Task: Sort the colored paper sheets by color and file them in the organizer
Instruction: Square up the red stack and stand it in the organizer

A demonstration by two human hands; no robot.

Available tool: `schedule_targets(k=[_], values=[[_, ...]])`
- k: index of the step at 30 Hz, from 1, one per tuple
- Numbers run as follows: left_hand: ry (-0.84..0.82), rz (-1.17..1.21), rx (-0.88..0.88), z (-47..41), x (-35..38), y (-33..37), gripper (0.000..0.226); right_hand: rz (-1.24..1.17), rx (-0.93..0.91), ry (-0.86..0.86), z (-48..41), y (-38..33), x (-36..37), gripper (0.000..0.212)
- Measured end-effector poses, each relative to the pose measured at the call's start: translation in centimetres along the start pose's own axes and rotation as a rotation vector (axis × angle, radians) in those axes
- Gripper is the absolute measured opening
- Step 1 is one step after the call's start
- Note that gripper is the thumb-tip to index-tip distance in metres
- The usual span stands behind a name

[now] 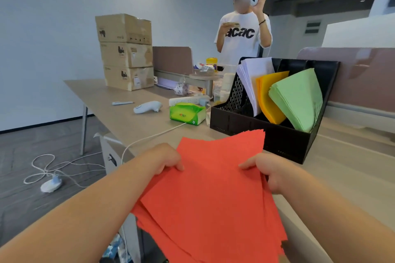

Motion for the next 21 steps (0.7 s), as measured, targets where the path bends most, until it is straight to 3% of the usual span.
schedule_targets(k=[2,5,7,9,12,15,21], values=[[-0.002,0.093,0.009,0.4,1.0,0.3,0.039,0.004,-0.097,0.054,0.3,0.8,-1.2,0.018],[-0.010,0.149,0.054,1.0,2.8,1.1,0.028,0.017,-0.267,0.169,1.1,2.9,-4.1,0.022],[-0.039,0.140,0.137,1.4,4.1,1.9,0.022,-0.033,-0.392,0.222,2.2,3.9,-6.4,0.019],[-0.053,0.176,0.249,1.7,5.4,2.9,0.031,-0.160,-0.488,0.243,3.5,3.8,-8.8,0.016],[-0.126,0.449,0.362,3.8,6.6,4.8,0.042,-0.372,-0.626,0.218,5.4,2.1,-11.5,0.018],[-0.207,0.670,0.487,6.4,6.7,7.4,0.034,-0.433,-0.744,0.189,8.2,-0.6,-12.9,0.015],[0.148,0.757,0.807,11.4,3.7,12.1,0.009,-0.330,-1.016,0.105,14.8,-5.5,-14.1,0.013]])
Point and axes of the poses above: each hand's wrist, its own z-axis away from the middle knuckle, its own x-axis out of the palm, y = z × x, the point moved 4 cm from there along -z, towards the middle knuckle, and after that the axes turned 5 degrees about -z, right-handed, at the moved point
